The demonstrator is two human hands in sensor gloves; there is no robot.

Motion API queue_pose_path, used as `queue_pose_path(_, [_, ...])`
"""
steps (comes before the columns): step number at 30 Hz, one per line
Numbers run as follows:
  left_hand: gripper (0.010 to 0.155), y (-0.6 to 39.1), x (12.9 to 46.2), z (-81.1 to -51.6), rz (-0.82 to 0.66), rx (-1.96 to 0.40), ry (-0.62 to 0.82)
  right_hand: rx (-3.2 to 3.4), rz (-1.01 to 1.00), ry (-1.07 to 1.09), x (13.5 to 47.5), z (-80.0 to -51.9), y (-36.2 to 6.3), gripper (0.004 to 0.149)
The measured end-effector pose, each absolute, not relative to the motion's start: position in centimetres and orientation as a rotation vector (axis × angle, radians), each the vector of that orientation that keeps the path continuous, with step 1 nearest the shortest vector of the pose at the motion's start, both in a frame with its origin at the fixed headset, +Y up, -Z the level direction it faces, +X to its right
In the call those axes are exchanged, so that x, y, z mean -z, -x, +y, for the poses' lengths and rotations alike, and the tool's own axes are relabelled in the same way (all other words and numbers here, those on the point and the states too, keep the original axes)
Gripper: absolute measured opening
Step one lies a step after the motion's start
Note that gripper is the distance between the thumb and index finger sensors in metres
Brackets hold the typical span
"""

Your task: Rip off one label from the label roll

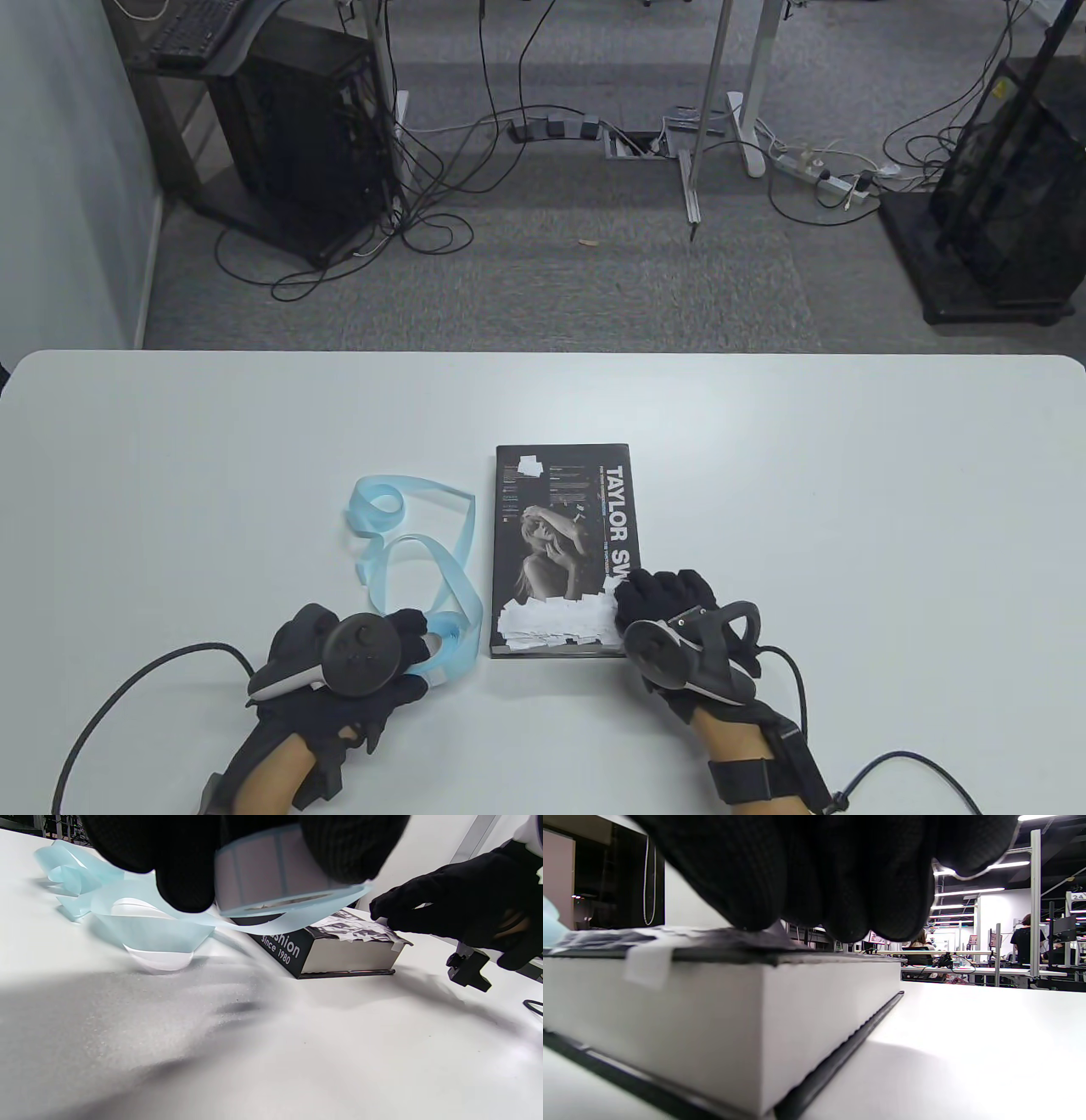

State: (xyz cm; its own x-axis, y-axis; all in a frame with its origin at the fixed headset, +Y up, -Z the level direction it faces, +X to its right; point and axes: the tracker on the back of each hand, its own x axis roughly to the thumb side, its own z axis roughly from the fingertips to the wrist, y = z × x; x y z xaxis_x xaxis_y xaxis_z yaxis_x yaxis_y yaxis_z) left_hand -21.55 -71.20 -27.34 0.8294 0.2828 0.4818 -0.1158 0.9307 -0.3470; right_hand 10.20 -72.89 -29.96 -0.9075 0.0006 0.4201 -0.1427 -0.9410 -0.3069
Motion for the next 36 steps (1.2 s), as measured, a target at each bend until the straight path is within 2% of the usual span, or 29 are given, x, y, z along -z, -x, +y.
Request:
queue_pose_path(8, [0.057, 21.5, 27.3, -71.2, -0.553, -0.204, 0.316, -2.968, -0.421, -0.713, 29.7, -73.1, -9.4, 0.036])
queue_pose_path(17, [0.057, 21.3, 27.3, -71.1, -0.558, -0.202, 0.310, -3.134, -0.140, -0.816, 28.7, -74.0, -7.6, 0.048])
queue_pose_path(21, [0.057, 21.4, 27.1, -71.2, -0.555, -0.196, 0.310, -3.191, -0.172, -0.831, 28.2, -74.2, -7.2, 0.054])
queue_pose_path(24, [0.057, 22.1, 27.2, -71.3, -0.535, -0.196, 0.308, -3.058, -0.204, -0.734, 28.7, -73.8, -8.5, 0.051])
queue_pose_path(28, [0.057, 23.4, 27.7, -71.4, -0.486, -0.181, 0.301, -2.754, -0.192, -0.488, 30.0, -72.9, -11.5, 0.047])
queue_pose_path(30, [0.057, 24.2, 28.2, -71.4, -0.452, -0.177, 0.296, -2.710, -0.270, -0.406, 30.4, -72.2, -13.1, 0.046])
queue_pose_path(36, [0.057, 26.4, 29.3, -71.4, -0.359, -0.139, 0.278, -2.609, -0.354, -0.274, 30.8, -71.5, -16.1, 0.046])
